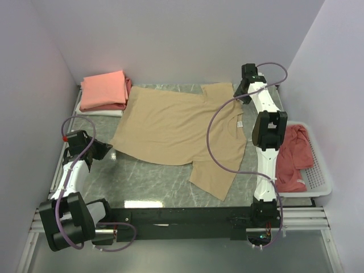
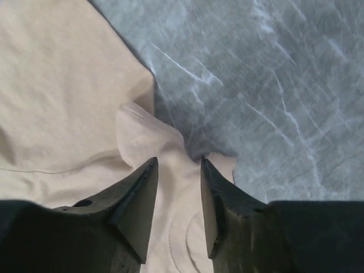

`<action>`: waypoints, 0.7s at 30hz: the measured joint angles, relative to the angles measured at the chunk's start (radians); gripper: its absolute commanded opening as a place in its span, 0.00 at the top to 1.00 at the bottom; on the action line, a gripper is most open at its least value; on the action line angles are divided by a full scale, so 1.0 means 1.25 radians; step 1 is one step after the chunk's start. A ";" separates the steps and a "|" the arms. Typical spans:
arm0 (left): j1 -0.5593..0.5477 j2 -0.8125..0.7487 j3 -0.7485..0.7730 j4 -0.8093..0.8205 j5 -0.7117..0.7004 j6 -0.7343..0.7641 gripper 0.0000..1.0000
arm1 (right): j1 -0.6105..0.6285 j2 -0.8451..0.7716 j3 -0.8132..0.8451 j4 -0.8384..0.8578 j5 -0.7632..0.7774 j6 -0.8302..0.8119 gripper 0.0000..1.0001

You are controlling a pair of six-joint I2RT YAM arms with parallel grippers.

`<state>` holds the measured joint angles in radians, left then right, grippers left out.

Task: Fold and stack the t-shirts
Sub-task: Flatten the tshirt out

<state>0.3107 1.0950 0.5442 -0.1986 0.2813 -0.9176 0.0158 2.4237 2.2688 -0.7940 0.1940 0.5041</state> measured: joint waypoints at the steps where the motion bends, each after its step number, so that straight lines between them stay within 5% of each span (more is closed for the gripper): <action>1: 0.000 0.000 0.000 0.001 0.002 0.000 0.99 | -0.001 0.000 -0.006 -0.002 0.000 0.001 0.48; 7: 0.000 0.005 -0.015 0.027 0.008 -0.003 0.99 | 0.008 -0.132 -0.218 0.013 -0.003 0.017 0.47; 16: -0.001 -0.022 -0.077 0.054 -0.018 -0.019 0.99 | 0.150 -0.707 -0.859 0.185 -0.031 0.115 0.48; 21: -0.004 -0.063 -0.115 0.075 -0.043 -0.035 0.99 | 0.199 -0.883 -1.118 0.176 -0.051 0.187 0.51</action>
<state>0.3058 1.0164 0.4004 -0.1051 0.2272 -0.9615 0.2642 1.3201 0.8711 -0.5735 0.1299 0.7380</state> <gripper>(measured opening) 0.014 0.501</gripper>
